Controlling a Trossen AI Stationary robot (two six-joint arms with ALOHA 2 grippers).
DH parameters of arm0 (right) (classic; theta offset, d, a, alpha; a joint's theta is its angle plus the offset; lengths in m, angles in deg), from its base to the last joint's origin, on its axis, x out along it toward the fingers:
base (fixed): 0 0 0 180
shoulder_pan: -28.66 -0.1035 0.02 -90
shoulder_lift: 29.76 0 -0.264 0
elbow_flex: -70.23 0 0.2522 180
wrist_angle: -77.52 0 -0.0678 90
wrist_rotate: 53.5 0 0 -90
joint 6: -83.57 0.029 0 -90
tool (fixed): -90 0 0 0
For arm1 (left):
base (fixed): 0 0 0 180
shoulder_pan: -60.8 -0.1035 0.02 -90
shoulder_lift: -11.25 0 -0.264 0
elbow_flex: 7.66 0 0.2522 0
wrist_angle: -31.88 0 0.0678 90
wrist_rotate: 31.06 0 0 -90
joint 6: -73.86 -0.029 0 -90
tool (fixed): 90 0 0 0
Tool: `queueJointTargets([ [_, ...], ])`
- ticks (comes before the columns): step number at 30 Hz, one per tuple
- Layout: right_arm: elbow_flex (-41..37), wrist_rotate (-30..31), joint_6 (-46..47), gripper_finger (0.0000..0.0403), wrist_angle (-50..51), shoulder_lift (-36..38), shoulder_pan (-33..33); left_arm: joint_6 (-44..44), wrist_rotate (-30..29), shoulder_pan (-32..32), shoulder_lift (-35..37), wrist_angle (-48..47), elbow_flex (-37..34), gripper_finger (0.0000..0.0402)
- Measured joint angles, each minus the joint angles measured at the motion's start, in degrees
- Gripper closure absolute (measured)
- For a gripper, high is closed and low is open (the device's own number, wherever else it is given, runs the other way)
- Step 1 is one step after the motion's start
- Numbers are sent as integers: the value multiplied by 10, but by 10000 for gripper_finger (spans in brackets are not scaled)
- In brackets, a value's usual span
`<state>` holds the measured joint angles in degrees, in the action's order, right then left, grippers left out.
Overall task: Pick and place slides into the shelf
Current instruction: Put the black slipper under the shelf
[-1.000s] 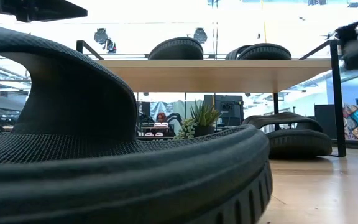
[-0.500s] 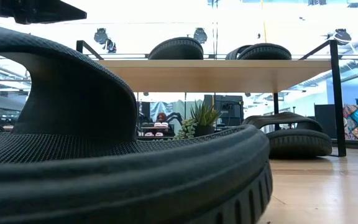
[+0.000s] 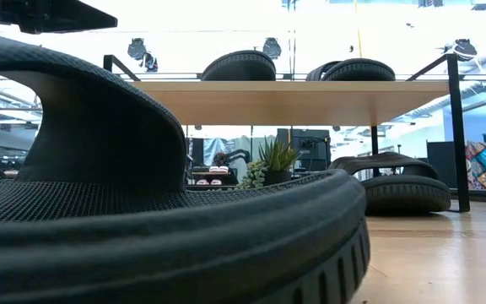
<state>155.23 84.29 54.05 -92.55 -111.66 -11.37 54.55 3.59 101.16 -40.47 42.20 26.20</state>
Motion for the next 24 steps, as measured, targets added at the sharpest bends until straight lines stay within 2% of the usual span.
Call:
queueJointTargets([
  [2,15,-65,65,403,0,-5,20,2,0,0,0,0,0,400],
  [6,14,-277,230,403,6,-24,63,3,0,0,0,0,0,399],
  [8,5,-351,256,403,7,-40,70,3,0,0,0,0,0,399],
  [9,1,-368,248,403,8,-52,70,3,0,0,0,0,0,400],
  [11,-9,-357,209,403,24,-77,61,3,0,0,0,0,0,401],
  [15,-33,-200,113,403,34,-129,44,4,11,0,0,-2,0,400],
  [17,-38,-159,91,403,30,-156,44,2,18,0,0,-2,0,401],
  [20,-40,-160,84,403,17,-194,43,-8,18,0,0,-1,0,399],
  [24,-40,-204,57,403,1,-218,42,-12,17,0,0,-1,0,401],
])
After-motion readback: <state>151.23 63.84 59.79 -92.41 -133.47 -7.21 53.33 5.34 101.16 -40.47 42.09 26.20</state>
